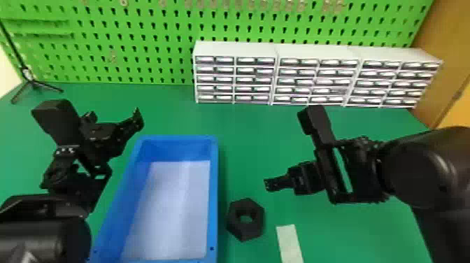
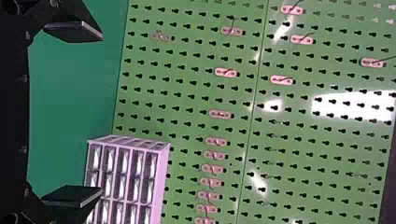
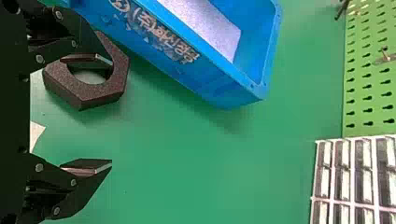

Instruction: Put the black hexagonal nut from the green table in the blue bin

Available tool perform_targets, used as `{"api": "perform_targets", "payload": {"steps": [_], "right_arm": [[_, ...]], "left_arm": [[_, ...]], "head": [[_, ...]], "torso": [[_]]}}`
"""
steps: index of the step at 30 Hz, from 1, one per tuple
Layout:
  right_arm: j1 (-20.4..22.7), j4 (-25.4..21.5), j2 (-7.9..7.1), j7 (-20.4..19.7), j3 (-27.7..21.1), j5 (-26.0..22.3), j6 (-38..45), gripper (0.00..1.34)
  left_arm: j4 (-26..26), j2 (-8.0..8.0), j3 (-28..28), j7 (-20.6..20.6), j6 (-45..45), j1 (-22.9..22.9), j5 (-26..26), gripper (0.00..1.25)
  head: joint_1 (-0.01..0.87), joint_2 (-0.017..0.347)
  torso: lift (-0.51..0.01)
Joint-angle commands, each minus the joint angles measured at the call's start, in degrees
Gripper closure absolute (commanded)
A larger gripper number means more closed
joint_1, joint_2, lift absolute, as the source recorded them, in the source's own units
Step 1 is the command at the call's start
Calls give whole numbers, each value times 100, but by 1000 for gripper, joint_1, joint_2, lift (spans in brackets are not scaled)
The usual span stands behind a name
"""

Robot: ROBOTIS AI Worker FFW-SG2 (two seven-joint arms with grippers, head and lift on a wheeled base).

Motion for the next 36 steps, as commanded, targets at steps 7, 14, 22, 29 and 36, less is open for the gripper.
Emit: {"api": "perform_targets", "payload": {"steps": [7,14,22,29,36], "right_arm": [[-199,330,-177,0,350,-182,17,504],[-111,453,-371,0,411,-296,17,504],[-164,488,-406,0,543,-305,17,504],[-313,681,-432,0,815,-322,17,504],[-418,831,-423,0,974,-313,17,504]], "left_arm": [[18,0,-10,-3,0,-39,-9,125],[18,0,-1,-3,0,-48,-9,125],[18,0,-19,-3,0,-92,-26,125],[18,0,-28,-3,0,-109,-26,125],[27,-17,-28,-3,0,-118,-26,125]], "head": [[692,8],[692,8],[692,8],[692,8],[692,8]], "torso": [[-97],[-97],[-97],[-97],[-97]]}}
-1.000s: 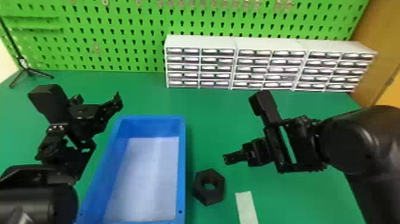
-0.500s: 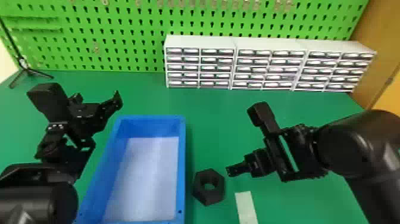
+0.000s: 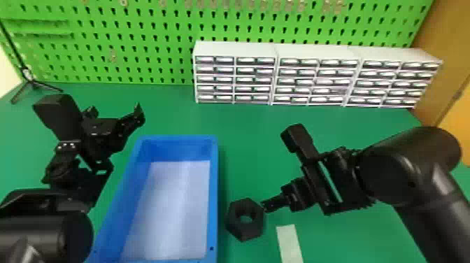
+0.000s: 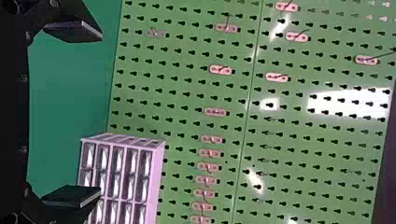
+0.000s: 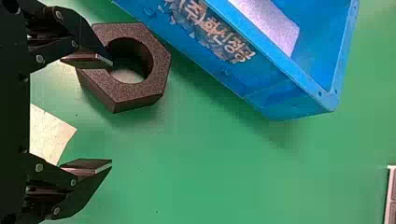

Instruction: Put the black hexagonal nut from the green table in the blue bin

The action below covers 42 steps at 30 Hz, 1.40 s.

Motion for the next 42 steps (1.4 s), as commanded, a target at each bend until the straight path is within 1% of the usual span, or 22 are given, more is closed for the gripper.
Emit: {"api": "perform_targets", "payload": {"steps": [1,12,24,33,42], "right_arm": [[-64,103,5,0,112,-1,17,504],[-152,358,22,0,349,8,17,504],[-196,464,40,0,507,140,17,504],[-161,499,101,0,507,316,17,504],[-126,569,163,9,569,351,9,506]], "left_arm": [[2,-10,8,0,0,7,-1,125],[2,-27,17,0,0,7,-1,125],[2,-27,35,0,0,-2,8,125],[2,-27,35,0,-9,7,8,125],[2,-27,35,-9,-9,16,8,125]], "head": [[692,8],[692,8],[692,8],[692,8],[692,8]], "torso": [[-97],[-97],[-97],[-97],[-97]]}}
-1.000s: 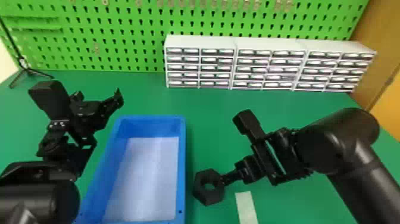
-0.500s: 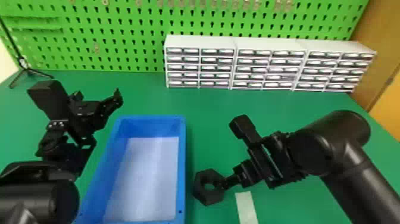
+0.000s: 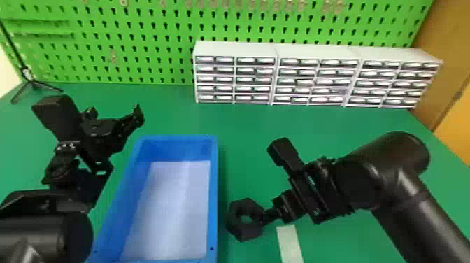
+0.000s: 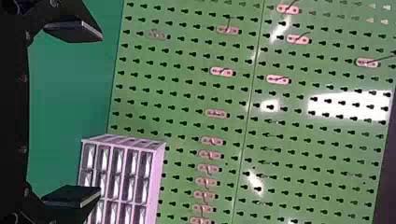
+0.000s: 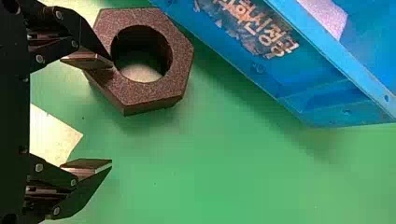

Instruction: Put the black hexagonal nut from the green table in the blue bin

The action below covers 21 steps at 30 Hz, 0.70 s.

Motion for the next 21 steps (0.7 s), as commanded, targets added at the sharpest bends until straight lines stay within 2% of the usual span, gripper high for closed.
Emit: {"api": "perform_targets", "payload": {"steps": [1,14,21], "right_arm": [[17,36,38,1,19,17,-18,506],[-132,-43,55,1,-25,35,-70,504],[-71,-43,73,1,-8,246,-228,504]], "left_arm": [[0,0,0,-2,-6,1,4,125],[0,0,18,-19,-6,10,13,125],[0,0,18,-19,-6,10,13,125]], "head": [[692,8],[692,8],[692,8]], "torso": [[-97],[-97],[-97]]}}
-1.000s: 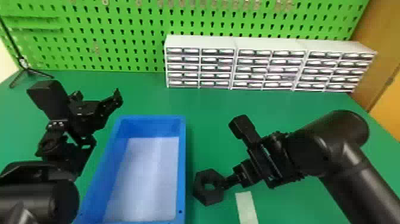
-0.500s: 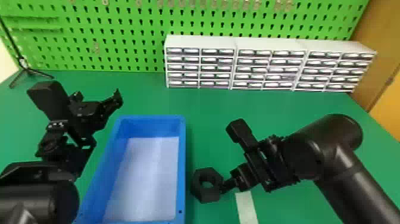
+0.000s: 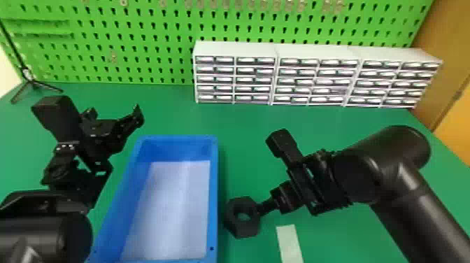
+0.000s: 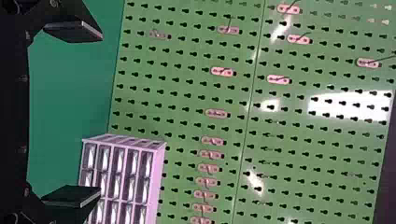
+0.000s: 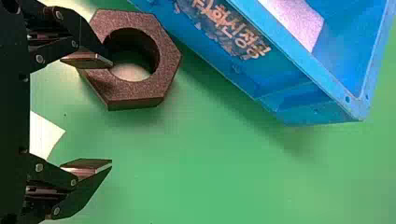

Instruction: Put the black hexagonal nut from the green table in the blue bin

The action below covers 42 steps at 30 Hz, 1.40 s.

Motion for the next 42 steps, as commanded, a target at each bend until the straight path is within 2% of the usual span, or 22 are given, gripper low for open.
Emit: {"api": "perform_targets", "payload": {"steps": [1,5,8,11,12,13,23,30,42], "right_arm": [[71,7,26,0,18,162,-123,504],[132,24,44,79,70,338,-352,506],[211,33,79,774,105,1041,-659,506],[317,33,237,1696,61,2096,-835,504],[343,33,290,2145,79,2658,-958,504],[352,33,299,2312,114,2852,-1037,504],[352,227,334,2417,149,2913,-1151,504],[369,464,360,2654,176,2913,-1468,504],[282,473,360,2690,264,2940,-1547,504]], "left_arm": [[0,0,0,0,3,0,0,125],[0,0,0,0,3,0,0,125],[0,0,0,0,-6,8,0,125],[0,0,9,-9,-6,8,9,125],[0,0,18,-9,3,8,9,125],[0,0,18,-17,3,8,9,125],[0,0,18,-17,3,17,9,125],[0,0,26,-26,-6,17,9,125],[0,0,26,-26,-6,17,9,125]], "head": [[692,8],[692,8],[692,8],[692,8],[692,8],[692,8],[692,8],[692,8],[692,8]], "torso": [[-97],[-97],[-97],[-97],[-97],[-97],[-97],[-97],[-97]]}}
